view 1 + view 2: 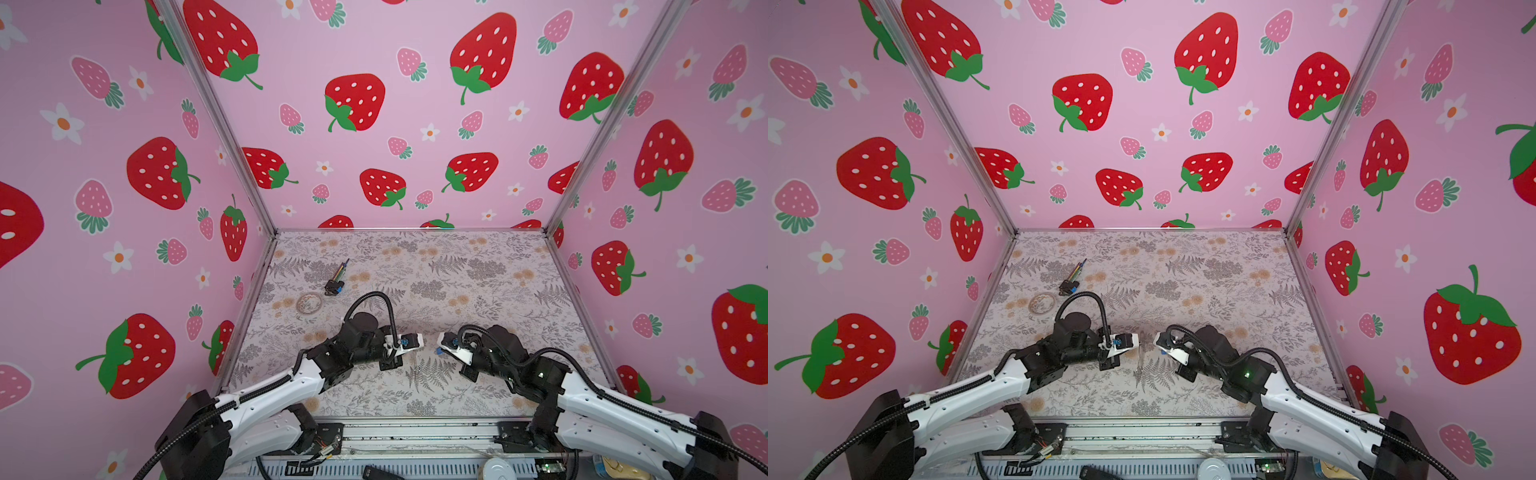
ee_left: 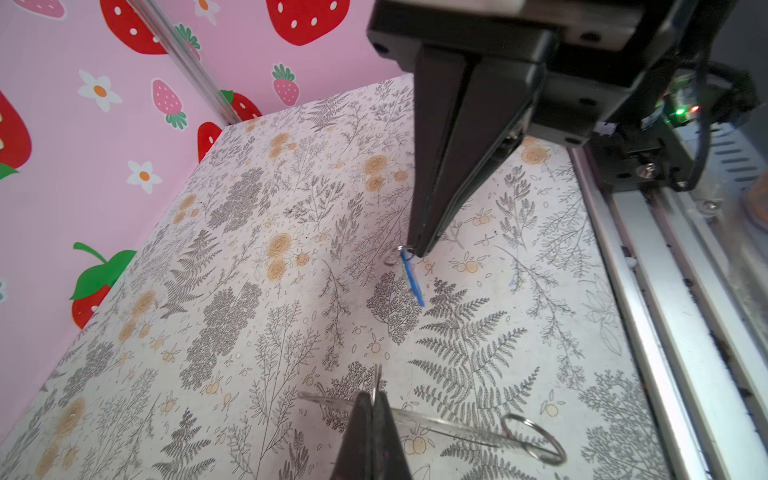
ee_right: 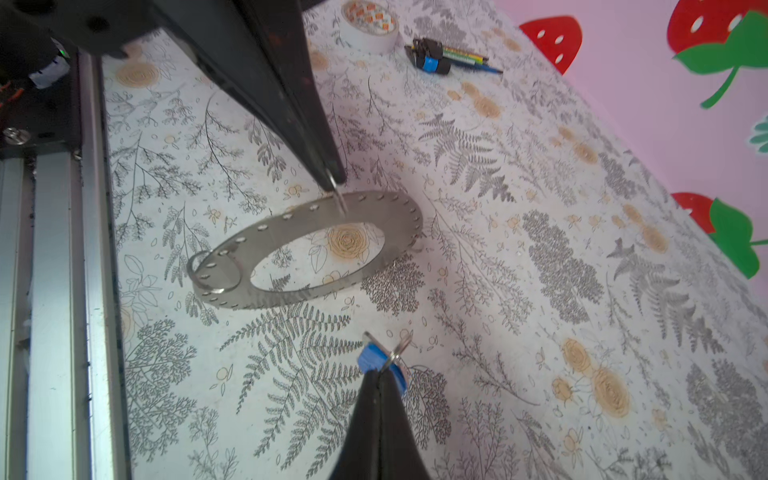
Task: Put the keys on the keyring
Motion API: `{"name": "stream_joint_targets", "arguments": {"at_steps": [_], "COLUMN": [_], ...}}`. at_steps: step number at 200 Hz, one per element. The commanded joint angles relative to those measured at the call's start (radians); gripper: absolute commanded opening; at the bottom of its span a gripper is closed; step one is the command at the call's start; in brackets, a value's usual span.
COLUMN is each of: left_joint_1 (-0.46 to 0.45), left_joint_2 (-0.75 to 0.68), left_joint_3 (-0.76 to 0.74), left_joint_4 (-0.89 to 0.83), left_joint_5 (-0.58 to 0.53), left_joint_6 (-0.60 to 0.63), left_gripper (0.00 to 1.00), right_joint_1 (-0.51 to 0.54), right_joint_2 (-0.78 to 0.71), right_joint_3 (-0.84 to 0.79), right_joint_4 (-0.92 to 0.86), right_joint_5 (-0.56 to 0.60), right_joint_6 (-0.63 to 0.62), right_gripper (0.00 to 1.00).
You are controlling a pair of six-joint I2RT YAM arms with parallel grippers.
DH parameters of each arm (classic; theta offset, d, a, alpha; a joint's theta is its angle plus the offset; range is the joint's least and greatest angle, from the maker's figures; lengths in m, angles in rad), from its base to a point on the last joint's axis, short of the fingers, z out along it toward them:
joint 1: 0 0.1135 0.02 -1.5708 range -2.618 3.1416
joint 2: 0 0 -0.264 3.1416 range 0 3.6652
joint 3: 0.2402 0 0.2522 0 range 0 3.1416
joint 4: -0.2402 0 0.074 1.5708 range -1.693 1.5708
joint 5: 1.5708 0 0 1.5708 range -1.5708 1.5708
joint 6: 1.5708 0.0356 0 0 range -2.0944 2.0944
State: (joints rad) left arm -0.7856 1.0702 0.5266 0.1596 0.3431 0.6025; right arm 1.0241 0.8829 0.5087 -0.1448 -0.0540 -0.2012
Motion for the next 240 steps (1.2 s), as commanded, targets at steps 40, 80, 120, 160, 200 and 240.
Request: {"name": "stream_joint_targets", "arguments": {"at_steps": [40,80,120,160,200,240], "left_joint_1": [0.002,0.01,0.01,0.011,0.012,0.011], "left_joint_2": [-0.041,-0.06,-0.061,-0.062,-0.059,-0.06], "left_joint_3": [0.028,0.015,0.013,0.012,0.012,0.012], "left_joint_4": [0.077,0.102,0.106,0.11,0.115,0.114], "left_joint_5": [-0.288,-0.344,-0.366,-0.376,-0.378,-0.38], "left_joint_6": [0.011,0.016,0.016,0.018,0.016,0.016], "left_gripper": [0.0,0.0,0.0,0.0,0.0,0.0], "right_joint_1": [0.005,0.005,0.007,0.007,0.005,0.006], "right_joint_2": [0.12,0.283,0.404,0.379,0.341,0.382], "right_joint_3": [0.106,0.178,0.233,0.24,0.254,0.222], "right_joint_4": [-0.063,-0.175,-0.27,-0.299,-0.376,-0.297], "right_joint_5": [0.04,0.059,0.167,0.269,0.445,0.49], "right_joint_6": [0.268,0.421,0.517,0.554,0.633,0.689], "right_gripper": [0.0,0.0,0.0,0.0,0.0,0.0]}}
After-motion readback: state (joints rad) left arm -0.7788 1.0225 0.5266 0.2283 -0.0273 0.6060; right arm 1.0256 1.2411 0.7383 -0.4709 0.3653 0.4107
